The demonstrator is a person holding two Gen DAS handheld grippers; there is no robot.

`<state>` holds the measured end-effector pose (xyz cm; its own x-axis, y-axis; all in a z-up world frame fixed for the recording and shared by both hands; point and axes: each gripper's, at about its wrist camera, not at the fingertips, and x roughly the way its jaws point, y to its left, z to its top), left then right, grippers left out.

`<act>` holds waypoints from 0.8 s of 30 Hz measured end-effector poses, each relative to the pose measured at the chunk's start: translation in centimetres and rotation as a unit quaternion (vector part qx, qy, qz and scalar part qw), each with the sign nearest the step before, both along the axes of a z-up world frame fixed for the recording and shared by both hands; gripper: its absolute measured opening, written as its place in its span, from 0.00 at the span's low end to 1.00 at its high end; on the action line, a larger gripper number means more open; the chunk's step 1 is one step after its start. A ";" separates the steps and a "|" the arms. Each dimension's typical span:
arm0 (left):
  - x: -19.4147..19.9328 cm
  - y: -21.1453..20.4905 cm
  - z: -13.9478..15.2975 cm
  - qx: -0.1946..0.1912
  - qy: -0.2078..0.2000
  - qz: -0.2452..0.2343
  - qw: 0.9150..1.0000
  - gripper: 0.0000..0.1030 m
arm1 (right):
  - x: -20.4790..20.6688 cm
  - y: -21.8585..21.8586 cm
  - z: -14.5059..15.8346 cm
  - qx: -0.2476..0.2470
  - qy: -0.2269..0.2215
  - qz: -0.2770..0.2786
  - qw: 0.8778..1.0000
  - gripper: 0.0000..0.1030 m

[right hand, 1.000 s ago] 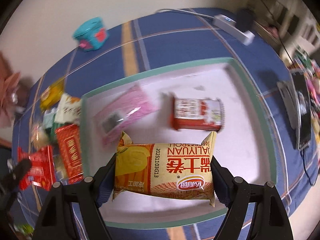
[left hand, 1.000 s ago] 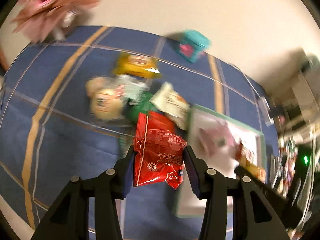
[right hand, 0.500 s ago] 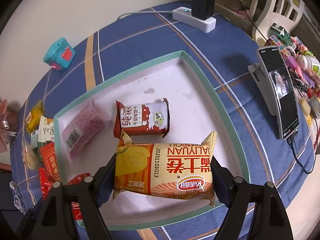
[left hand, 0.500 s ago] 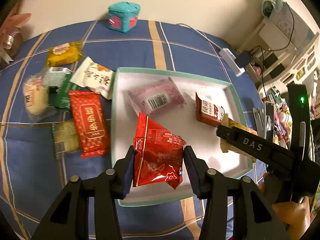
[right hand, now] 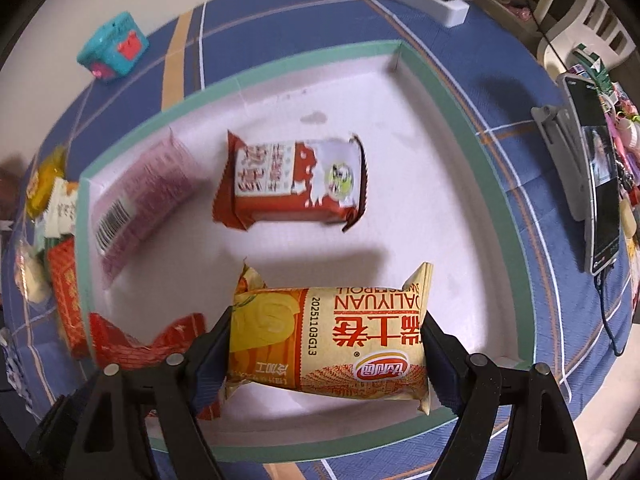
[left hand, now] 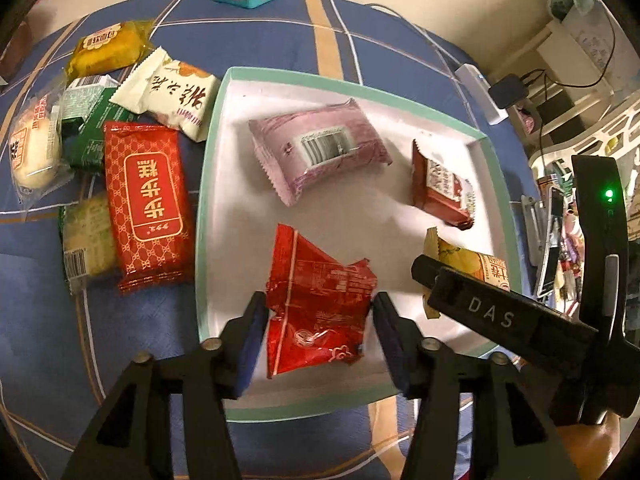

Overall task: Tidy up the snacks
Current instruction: 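Lower red bag into tray with left tool while right tool lowers yellow pack there, then open left tool to release red bag while right tool releases yellow pack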

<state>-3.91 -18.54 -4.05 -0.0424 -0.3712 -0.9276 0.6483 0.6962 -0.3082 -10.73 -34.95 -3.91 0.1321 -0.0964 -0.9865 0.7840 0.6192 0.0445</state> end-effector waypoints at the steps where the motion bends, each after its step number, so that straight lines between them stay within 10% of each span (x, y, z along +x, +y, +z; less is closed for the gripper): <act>1: -0.1 -0.2 -0.2 0.005 -0.003 -0.001 1.000 0.60 | 0.2 0.0 -0.3 0.001 0.005 0.002 1.000 0.87; 24: 1.3 1.6 1.7 -0.012 0.002 0.028 1.000 0.88 | -1.1 0.4 1.7 -0.032 -0.017 -0.007 0.999 1.00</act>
